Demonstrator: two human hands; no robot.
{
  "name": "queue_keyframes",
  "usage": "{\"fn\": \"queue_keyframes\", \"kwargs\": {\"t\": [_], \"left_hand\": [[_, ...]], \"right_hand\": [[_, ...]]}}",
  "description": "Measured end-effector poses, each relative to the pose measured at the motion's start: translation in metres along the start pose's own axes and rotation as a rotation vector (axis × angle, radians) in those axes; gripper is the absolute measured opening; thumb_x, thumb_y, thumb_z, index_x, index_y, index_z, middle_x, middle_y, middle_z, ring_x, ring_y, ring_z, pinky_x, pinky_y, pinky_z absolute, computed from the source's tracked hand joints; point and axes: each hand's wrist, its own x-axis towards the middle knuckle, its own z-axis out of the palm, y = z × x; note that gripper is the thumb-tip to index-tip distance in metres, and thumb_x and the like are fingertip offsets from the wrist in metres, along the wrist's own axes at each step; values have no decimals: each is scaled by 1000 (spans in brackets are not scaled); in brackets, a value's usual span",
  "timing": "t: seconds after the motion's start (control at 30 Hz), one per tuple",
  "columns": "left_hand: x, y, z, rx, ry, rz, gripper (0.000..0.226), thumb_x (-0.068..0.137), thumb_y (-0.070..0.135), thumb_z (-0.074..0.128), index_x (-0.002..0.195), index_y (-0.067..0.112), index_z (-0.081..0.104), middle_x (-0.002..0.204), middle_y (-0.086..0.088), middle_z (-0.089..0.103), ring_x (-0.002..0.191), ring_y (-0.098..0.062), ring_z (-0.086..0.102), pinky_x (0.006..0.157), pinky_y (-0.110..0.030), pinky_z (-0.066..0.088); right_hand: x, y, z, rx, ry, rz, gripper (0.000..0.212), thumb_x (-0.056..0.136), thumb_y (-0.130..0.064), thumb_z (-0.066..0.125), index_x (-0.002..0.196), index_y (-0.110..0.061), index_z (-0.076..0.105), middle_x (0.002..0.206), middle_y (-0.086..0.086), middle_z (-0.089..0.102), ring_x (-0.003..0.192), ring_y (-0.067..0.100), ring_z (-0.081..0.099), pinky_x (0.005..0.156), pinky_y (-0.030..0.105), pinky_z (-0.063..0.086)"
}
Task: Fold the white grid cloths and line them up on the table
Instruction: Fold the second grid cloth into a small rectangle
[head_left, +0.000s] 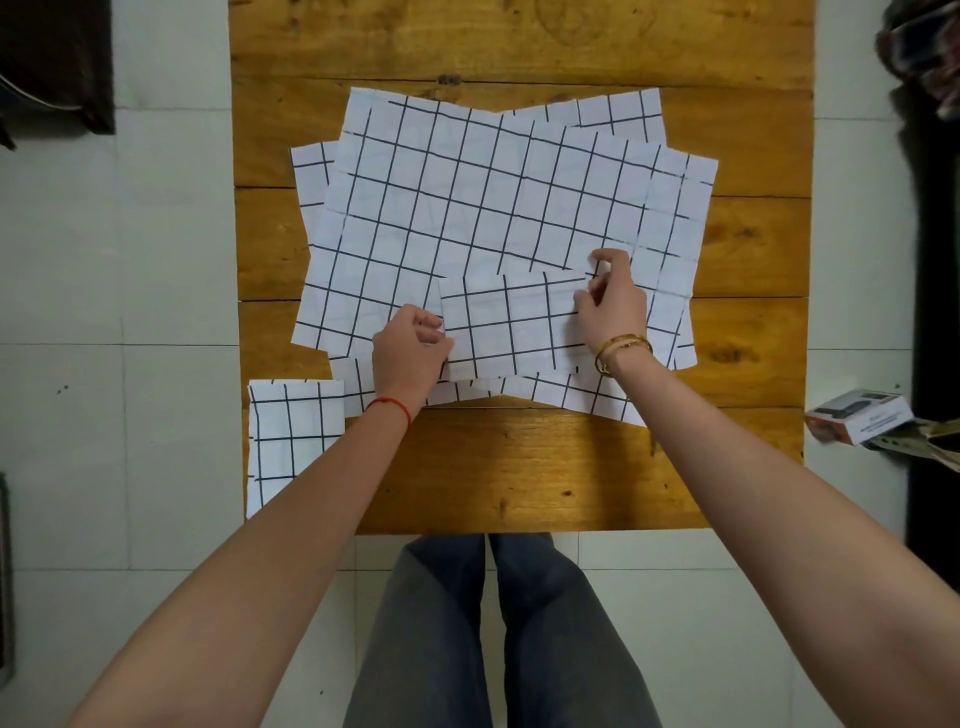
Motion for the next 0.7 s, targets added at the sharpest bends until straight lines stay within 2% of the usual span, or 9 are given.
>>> {"fn": "queue_keyframes", "kwargs": {"t": [0.07,0.13,0.2,0.3,0.4,0.47,0.53,0.6,0.7], "left_hand": [[0,-1,-1,53,4,78,22,82,16,74,99,16,60,82,6,67,77,-8,63,74,-25,54],[-3,-3,-2,149,17,209,25,82,17,74,100,17,56,86,6,63,80,-13,61,72,-28,54],[-6,-3,-3,299,49,372,28,83,17,72,105,16,54,96,3,58,87,-12,56,74,-27,53],[-10,-5,-1,526,91,545,43,87,20,67,126,11,52,121,-6,55,111,-20,52,92,-35,50],[-11,-11,5,737,6,517,67,93,29,58,150,11,28,153,-9,33,141,-26,29,114,-43,31],[-8,-15,7,826,-62,467,73,97,34,51,154,14,12,161,-6,14,148,-27,12,119,-46,20],[-7,-17,9,870,-98,445,74,98,36,47,155,16,5,163,-3,3,150,-26,3,120,-49,14],[-6,-17,9,907,-105,446,74,99,38,46,155,16,2,163,-2,0,150,-27,0,120,-51,12],[-4,-17,9,940,-101,446,75,99,39,45,155,16,1,163,-2,-1,150,-26,-2,120,-52,11]], "right_hand": [[1,-2,1,-92,33,-51,44,88,-4,52,130,-12,42,95,6,57,89,22,56,85,38,50],[-1,-4,3,-347,123,-202,48,86,-8,51,133,-9,42,114,12,55,101,27,51,86,38,46],[-6,-10,7,-546,172,-387,49,85,-13,50,133,-8,44,121,14,51,105,29,49,86,38,42],[-17,-18,20,-666,19,-663,49,87,-16,49,135,-8,44,133,13,50,124,33,44,101,44,38],[-26,-21,40,-877,-224,-824,57,93,-27,44,146,-11,32,149,8,37,140,31,29,115,48,23],[-31,-21,51,-989,-300,-847,58,96,-33,37,149,-12,25,155,4,28,144,29,21,117,50,17],[-32,-19,56,-1039,-340,-819,59,98,-36,32,151,-13,19,158,3,20,146,29,13,118,51,12],[-31,-16,58,-1053,-353,-786,60,99,-38,28,152,-13,14,160,1,13,147,28,8,118,53,8],[-29,-12,54,-1035,-367,-736,59,99,-37,28,152,-14,14,160,0,14,147,27,9,118,53,8]]}}
